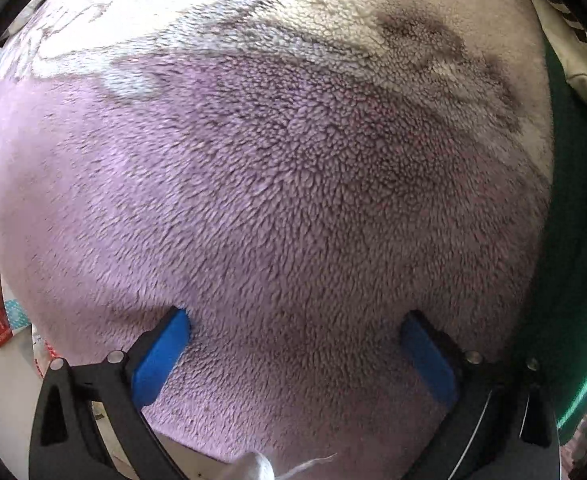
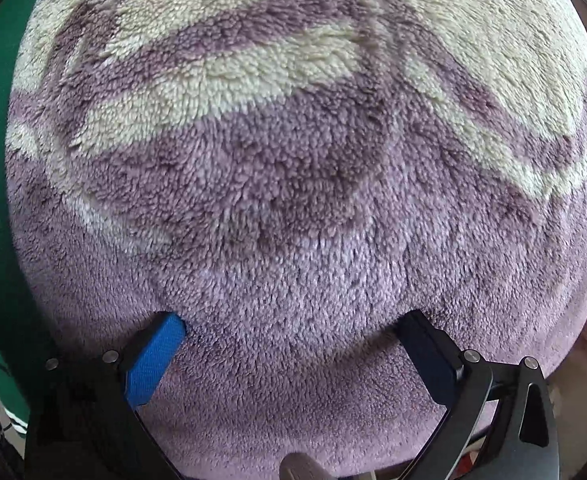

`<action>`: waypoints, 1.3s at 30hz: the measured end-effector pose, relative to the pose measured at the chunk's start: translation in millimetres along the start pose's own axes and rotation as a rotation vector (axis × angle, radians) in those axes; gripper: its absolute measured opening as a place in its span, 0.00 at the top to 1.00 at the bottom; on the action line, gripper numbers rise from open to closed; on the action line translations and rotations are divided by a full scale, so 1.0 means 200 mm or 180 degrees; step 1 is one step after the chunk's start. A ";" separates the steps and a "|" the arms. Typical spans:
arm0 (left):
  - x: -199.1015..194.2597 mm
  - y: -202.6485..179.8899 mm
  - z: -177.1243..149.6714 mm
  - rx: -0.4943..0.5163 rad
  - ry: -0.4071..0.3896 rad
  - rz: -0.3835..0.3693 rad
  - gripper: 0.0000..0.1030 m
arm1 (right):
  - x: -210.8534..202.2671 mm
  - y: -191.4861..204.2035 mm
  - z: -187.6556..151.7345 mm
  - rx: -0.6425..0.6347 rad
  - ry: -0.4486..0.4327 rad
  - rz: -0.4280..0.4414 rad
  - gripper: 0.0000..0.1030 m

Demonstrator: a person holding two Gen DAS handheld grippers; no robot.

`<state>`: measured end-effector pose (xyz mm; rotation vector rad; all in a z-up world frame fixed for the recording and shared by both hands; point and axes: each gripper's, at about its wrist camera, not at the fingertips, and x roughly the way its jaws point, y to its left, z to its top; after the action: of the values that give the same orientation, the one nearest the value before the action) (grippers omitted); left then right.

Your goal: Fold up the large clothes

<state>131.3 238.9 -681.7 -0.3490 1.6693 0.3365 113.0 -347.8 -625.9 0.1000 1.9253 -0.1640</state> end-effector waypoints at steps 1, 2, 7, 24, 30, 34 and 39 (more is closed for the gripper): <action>-0.04 -0.01 -0.01 0.0013 -0.0009 0.0018 0.00 | -0.03 0.00 -0.01 -0.0036 0.0011 0.0026 0.00; -0.11 -0.02 -0.05 0.0027 -0.0033 0.0016 0.00 | -0.07 0.02 0.02 -0.0062 0.0009 0.0083 0.00; -0.56 -0.07 -0.28 0.0268 -0.0477 -0.0105 0.00 | -0.35 -0.13 -0.25 -0.0144 -0.0112 0.0830 0.00; -0.29 -0.38 -0.59 0.0192 -0.0143 -0.0879 0.76 | -0.10 0.19 -0.58 0.0010 0.0134 0.1493 0.81; -0.48 -0.27 -0.61 -0.0023 -0.0162 -0.1375 0.83 | -0.28 0.13 -0.68 0.0027 -0.0058 0.1466 0.86; -0.33 -0.14 -0.58 0.0001 -0.0071 -0.1300 0.83 | -0.25 0.22 -0.73 -0.0234 -0.0074 0.1252 0.87; -0.09 -0.08 -0.51 -0.0223 0.0245 -0.1424 0.80 | -0.02 0.15 -0.63 0.0018 0.0349 0.1497 0.82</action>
<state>48.3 182.4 -651.1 -0.7794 1.6037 0.0470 2.9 -298.6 -581.4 0.5688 1.9550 0.1544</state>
